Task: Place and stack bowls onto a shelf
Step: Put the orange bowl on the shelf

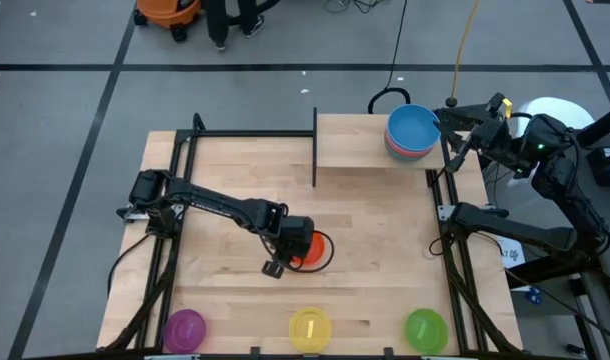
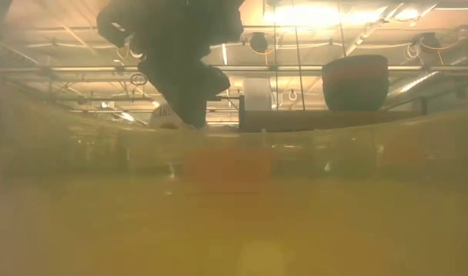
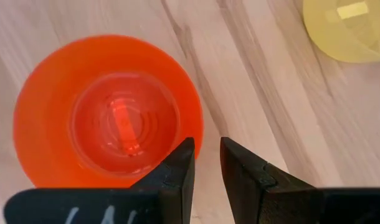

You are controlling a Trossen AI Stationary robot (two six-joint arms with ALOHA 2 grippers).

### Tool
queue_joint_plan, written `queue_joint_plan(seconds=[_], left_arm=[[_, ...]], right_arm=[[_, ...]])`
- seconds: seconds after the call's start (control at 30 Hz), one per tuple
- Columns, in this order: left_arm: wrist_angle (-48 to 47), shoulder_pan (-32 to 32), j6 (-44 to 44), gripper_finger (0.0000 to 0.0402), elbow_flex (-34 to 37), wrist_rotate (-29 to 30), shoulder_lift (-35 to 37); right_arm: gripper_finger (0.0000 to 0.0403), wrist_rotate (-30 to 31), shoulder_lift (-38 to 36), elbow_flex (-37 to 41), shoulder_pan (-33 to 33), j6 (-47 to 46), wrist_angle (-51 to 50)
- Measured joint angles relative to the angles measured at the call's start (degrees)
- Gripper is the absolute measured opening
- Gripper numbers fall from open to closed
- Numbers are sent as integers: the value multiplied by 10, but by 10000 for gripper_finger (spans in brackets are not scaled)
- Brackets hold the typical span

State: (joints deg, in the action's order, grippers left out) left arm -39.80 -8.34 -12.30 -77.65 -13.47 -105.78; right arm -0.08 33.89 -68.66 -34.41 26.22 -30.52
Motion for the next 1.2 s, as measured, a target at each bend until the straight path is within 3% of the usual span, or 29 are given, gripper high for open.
queue_joint_plan(seconds=[1.03,1.2], left_arm=[[70,3,-24,79,1,-5,-73],[80,4,-15,21,0,2,-73]], right_arm=[[141,0,0,0,0,2,0],[141,0,0,0,0,2,0]])
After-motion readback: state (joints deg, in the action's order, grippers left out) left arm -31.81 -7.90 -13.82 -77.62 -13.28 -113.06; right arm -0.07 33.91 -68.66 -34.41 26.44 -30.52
